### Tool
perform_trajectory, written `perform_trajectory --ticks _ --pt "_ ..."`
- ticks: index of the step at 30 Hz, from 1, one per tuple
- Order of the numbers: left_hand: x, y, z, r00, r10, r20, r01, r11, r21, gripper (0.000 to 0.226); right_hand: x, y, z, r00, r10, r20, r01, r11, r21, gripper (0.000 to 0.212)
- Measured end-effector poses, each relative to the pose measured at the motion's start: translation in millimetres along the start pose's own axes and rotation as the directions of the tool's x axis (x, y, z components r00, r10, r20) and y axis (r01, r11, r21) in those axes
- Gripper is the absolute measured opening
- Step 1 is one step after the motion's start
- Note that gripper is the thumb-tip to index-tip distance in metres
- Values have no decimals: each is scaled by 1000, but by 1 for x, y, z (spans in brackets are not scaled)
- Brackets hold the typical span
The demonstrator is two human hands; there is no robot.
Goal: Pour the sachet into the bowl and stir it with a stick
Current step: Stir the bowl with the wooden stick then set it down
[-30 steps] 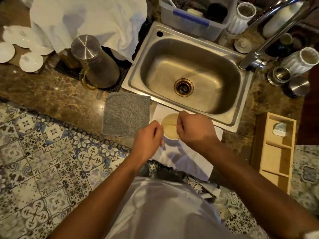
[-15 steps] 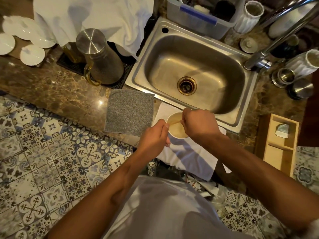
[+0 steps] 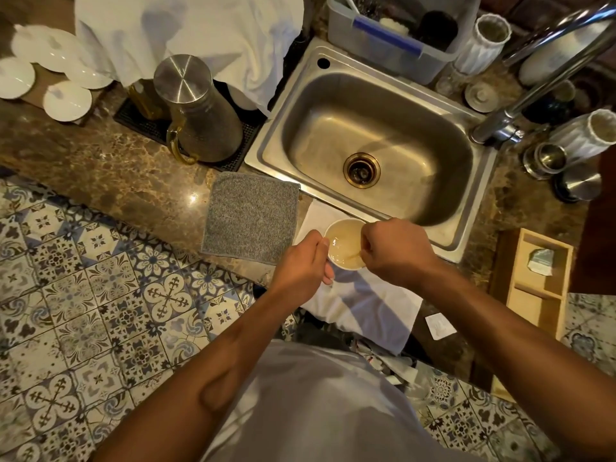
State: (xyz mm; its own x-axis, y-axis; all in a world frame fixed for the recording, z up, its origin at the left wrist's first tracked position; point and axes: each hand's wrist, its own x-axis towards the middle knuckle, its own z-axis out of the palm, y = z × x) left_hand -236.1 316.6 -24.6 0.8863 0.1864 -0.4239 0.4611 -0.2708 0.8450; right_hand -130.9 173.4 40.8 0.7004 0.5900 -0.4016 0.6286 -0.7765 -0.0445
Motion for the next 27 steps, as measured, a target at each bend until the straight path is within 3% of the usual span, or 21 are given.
perform_trajectory --ticks 4,8,15,20,24,27 --pt "2 0 0 1000 -7 12 7 1000 -17 30 0 -3 10 994 -16 -104 28 993 118 22" --pt "2 -3 -1 1000 4 26 -5 1000 7 28 3 -3 19 980 1 -197 14 997 72 23" --pt "1 -5 -1 999 -20 31 21 1000 -15 30 1 4 10 992 -80 -102 71 994 -85 22" --pt "1 -4 -1 999 -24 35 25 999 -21 31 -1 9 2 995 -95 -27 95 995 18 17" --pt "3 -3 0 999 -33 40 34 999 -14 30 7 5 9 994 -38 -101 50 991 121 21" --pt "4 -3 -1 999 -26 46 26 1000 -12 30 10 6 13 987 16 -161 1 995 104 21"
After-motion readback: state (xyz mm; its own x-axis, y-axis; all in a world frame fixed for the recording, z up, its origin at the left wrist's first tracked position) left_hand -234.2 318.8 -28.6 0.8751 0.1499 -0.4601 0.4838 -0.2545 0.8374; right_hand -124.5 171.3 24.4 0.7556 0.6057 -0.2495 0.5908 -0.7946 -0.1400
